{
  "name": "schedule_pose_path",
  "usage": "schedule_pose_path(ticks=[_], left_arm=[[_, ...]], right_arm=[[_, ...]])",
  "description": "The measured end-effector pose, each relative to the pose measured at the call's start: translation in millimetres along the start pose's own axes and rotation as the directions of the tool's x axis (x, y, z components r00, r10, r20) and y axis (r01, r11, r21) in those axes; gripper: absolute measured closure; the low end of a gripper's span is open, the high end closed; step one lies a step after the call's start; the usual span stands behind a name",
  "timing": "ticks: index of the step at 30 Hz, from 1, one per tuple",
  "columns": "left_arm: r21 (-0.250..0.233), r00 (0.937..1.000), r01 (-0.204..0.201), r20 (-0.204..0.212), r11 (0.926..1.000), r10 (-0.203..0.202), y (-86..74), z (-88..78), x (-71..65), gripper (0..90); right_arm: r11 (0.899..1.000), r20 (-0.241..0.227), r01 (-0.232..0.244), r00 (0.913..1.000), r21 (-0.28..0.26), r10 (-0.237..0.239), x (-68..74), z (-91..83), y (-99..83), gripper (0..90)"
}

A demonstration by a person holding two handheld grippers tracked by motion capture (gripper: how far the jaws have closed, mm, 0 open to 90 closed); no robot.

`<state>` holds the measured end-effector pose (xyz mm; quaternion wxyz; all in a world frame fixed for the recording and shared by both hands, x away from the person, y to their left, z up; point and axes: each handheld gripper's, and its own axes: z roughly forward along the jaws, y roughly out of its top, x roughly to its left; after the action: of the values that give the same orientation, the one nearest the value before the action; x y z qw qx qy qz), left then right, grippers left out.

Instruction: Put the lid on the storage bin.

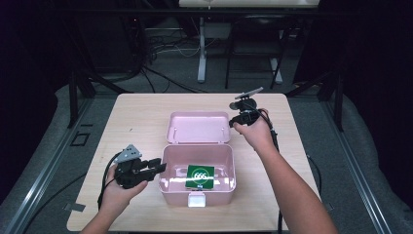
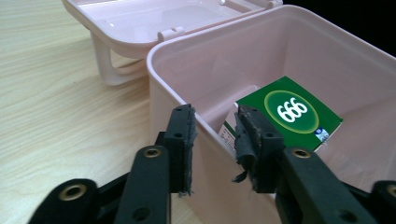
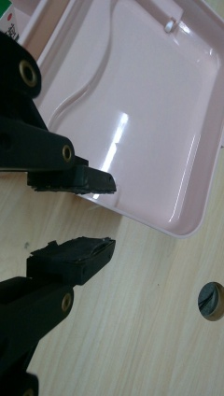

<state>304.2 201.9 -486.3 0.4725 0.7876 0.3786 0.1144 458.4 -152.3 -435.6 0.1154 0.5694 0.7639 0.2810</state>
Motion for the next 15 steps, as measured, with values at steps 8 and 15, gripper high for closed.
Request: schedule_pose_path(ticks=[8,15], left_arm=[[-0.01,1.0,0.005,0.0,0.9999,-0.005,0.2,-0.1,1.1,69.7],[-0.009,1.0,-0.007,-0.006,0.9999,0.007,1.6,-0.3,0.7,71.3]], right_arm=[[0.998,0.017,-0.059,0.9981,0.03,0.059,-1.0,9.3,17.0,77.2],[0.991,0.02,-0.123,0.9924,0.062,0.122,-3.7,21.0,28.6,79.1]])
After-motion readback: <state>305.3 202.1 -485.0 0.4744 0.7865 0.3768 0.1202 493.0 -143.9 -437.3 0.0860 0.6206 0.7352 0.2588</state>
